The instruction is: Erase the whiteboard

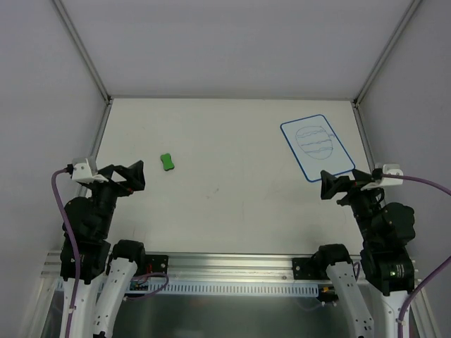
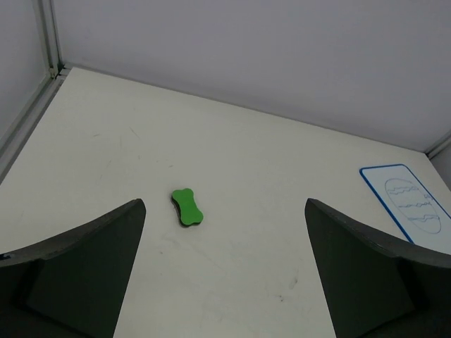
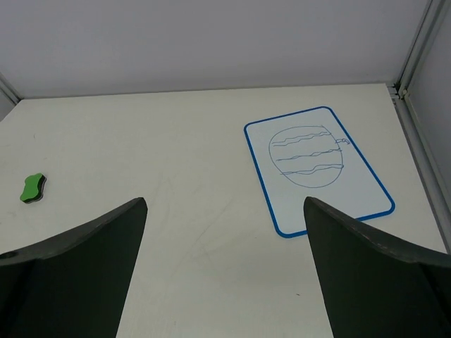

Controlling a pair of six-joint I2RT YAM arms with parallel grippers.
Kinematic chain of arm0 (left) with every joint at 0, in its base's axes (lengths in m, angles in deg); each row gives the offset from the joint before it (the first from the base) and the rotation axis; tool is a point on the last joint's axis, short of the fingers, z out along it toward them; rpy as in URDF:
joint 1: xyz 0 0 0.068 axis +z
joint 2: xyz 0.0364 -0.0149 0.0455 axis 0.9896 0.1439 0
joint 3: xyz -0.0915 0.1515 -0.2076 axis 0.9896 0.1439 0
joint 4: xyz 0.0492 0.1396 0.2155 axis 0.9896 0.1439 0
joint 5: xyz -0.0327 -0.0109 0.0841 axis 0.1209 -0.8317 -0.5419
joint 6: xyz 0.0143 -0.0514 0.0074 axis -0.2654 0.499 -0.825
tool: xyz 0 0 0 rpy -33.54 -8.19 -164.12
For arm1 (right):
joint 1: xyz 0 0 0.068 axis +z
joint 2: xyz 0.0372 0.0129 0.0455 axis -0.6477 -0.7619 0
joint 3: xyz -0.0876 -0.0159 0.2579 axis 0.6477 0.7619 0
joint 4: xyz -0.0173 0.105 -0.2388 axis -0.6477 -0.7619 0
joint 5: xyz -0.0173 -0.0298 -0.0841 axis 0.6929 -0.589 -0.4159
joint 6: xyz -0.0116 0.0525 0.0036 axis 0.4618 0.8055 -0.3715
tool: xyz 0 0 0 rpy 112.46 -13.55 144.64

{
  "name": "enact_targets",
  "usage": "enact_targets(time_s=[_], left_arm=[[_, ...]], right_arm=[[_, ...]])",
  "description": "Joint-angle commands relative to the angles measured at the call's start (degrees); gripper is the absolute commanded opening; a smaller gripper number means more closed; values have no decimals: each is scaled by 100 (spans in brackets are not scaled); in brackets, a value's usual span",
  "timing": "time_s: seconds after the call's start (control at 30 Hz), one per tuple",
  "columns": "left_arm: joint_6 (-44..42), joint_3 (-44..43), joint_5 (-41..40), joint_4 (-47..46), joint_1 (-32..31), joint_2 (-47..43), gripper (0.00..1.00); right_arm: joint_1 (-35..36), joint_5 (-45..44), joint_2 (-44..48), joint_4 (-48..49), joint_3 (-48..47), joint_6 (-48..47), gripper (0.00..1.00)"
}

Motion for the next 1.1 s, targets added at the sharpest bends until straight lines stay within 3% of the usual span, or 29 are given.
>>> enact_targets(time_s=[0.0,0.4,0.63,0.97,1.07], left_arm=[[60,118,242,-142,-46,222,99],[262,487,550,-150,-46,872,99],[210,654,532,-168,-46,969,99],[148,716,497,-168,-46,995,99],[148,725,435,-168,-46,1013,99]], right_arm=[[40,39,-295,355,207,375,99],[40,-1409,-2323,417,120,1668,99],[40,-1472,-4265,953,-345,1273,99],[40,-857,-7438,1260,-1575,931,98],[40,-664,-8168,1269,-1944,921,92]])
